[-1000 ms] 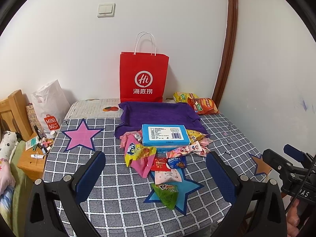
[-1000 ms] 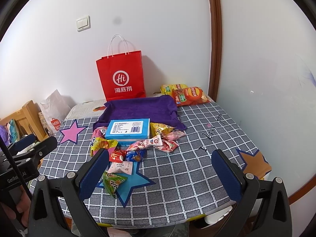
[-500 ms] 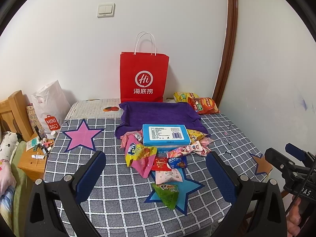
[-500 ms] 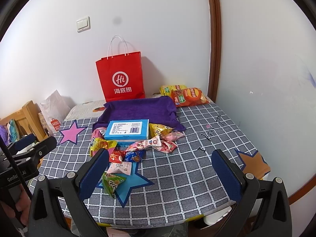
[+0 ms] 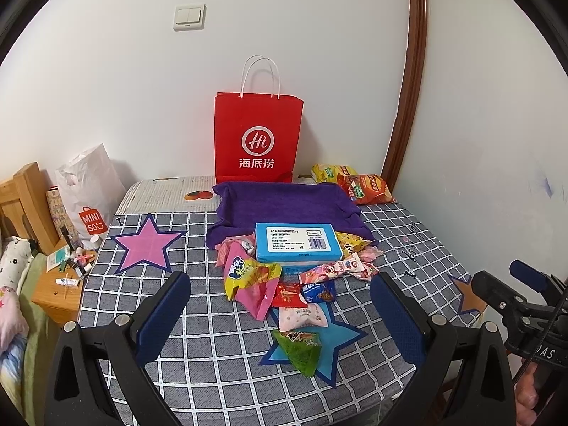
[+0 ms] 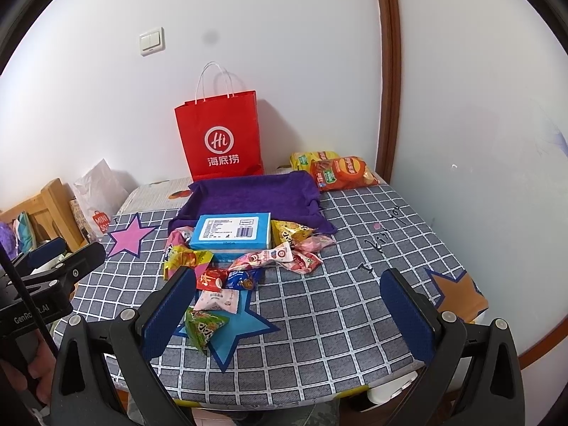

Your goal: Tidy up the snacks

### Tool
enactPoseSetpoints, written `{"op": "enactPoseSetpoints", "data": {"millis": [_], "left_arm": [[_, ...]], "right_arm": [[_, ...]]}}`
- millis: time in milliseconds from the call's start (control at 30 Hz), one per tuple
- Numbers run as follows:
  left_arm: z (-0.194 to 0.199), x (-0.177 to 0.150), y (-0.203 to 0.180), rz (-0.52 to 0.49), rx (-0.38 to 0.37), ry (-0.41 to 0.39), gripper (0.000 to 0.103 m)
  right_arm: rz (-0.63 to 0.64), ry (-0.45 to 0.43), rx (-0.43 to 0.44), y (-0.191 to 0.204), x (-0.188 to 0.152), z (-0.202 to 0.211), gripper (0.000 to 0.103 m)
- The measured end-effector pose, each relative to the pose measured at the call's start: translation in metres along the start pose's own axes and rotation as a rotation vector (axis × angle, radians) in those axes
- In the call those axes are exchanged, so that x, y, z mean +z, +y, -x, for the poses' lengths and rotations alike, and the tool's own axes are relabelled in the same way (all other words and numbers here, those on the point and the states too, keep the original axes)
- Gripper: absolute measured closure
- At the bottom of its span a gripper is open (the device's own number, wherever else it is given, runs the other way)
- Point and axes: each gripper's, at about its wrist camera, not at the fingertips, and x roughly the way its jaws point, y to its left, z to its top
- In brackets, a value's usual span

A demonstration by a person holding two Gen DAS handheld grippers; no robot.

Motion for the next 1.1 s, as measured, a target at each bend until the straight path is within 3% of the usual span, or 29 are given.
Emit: {"op": "enactPoseSetpoints", "data": {"millis": [867, 1100], "left_arm": [[-0.043, 0.027, 0.003, -0.006, -0.018, 0.053, 0.004], [-0.076, 0.043, 0.011, 0.0, 0.011, 0.09, 0.004]], "right_arm": [[0.018, 0.015, -0.003, 0.003, 0.02, -0.023, 0.002], [-0.02, 0.041, -0.008, -0.023, 0.028, -0.051, 0.013]]}}
